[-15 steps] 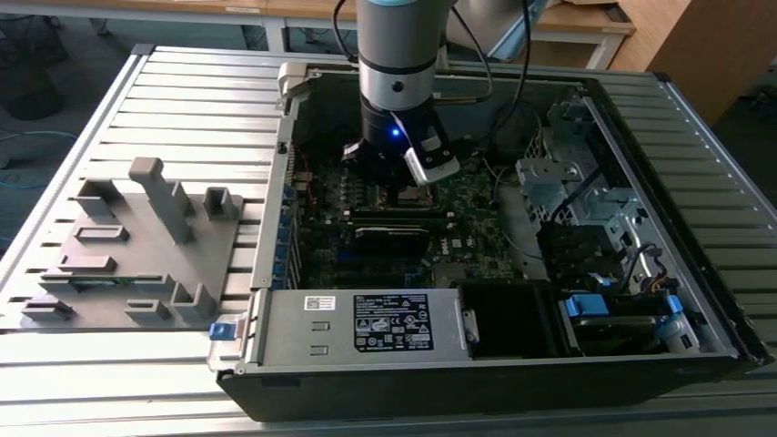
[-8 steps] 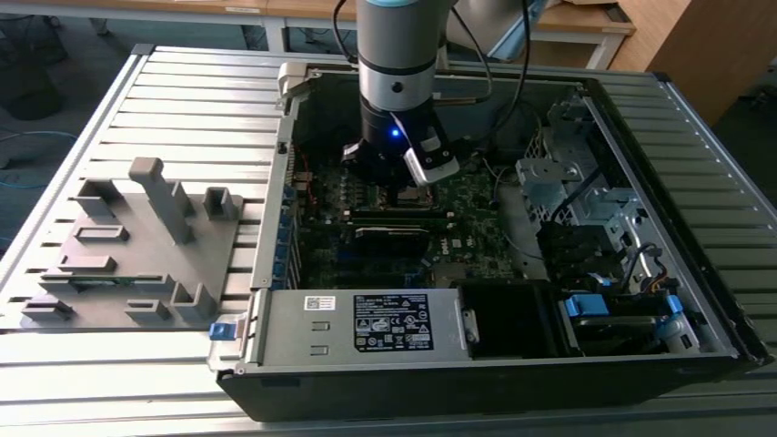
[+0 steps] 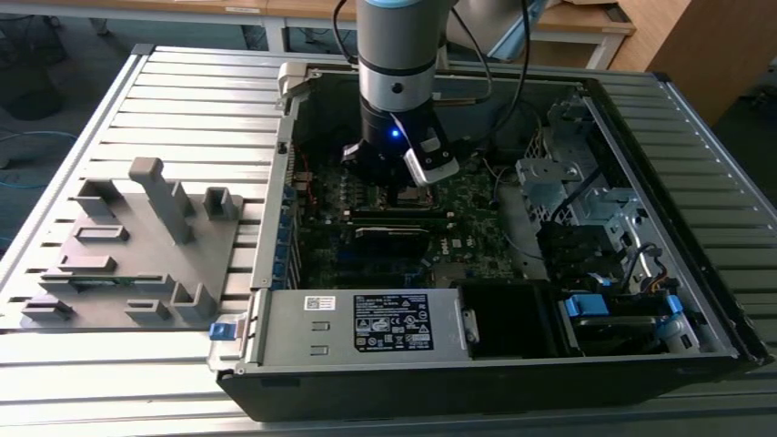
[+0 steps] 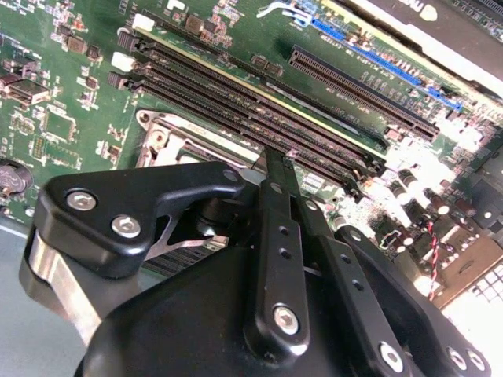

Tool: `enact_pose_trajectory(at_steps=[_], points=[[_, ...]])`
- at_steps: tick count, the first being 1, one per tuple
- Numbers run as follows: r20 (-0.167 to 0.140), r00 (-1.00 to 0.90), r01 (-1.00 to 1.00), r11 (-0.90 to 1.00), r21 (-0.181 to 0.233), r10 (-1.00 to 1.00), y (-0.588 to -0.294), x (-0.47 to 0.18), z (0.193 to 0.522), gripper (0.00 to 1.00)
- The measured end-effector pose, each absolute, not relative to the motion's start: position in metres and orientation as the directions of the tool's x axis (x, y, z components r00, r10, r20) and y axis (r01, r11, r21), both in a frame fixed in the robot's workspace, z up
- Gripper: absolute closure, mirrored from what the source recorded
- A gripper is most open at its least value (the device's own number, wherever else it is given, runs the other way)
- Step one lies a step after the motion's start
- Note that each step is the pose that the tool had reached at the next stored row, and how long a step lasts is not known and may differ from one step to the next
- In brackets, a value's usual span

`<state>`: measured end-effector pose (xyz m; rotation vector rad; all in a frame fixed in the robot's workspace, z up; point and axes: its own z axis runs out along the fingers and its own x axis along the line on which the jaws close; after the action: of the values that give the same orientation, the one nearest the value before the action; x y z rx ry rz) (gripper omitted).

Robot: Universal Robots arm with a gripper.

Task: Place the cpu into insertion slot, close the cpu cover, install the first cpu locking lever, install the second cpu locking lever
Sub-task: 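Install the second cpu locking lever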

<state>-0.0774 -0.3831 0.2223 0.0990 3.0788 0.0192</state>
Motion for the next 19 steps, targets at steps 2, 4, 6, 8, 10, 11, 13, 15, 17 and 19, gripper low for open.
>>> enact_pose_trajectory(at_steps=[2,4,6,8,10,11,13,15,17,19], points=[[-0.061,-0.996,0.064,0.998,0.015,0.065,-0.3831,-0.0774,0.2220,0.90],[-0.061,-0.996,0.064,0.998,0.014,0.065,-0.3831,-0.0774,0.2220,0.90],[-0.061,-0.996,0.064,0.998,0.014,0.065,-0.3831,-0.0774,0.2218,0.90],[-0.061,-0.996,0.064,0.998,0.014,0.065,-0.3831,-0.0774,0.2217,0.90],[-0.061,-0.996,0.064,0.998,0.015,0.065,-0.3831,-0.0774,0.2214,0.90],[-0.061,-0.996,0.064,0.998,0.015,0.065,-0.3831,-0.0774,0.2212,0.90],[-0.061,-0.996,0.064,0.998,0.014,0.065,-0.3831,-0.0774,0.2211,0.90],[-0.061,-0.996,0.064,0.998,0.014,0.065,-0.3831,-0.0774,0.2208,0.90],[-0.061,-0.996,0.064,0.998,0.014,0.065,-0.3831,-0.0774,0.2206,0.90],[-0.061,-0.996,0.064,0.998,0.014,0.065,-0.3831,-0.0774,0.2204,0.90]])
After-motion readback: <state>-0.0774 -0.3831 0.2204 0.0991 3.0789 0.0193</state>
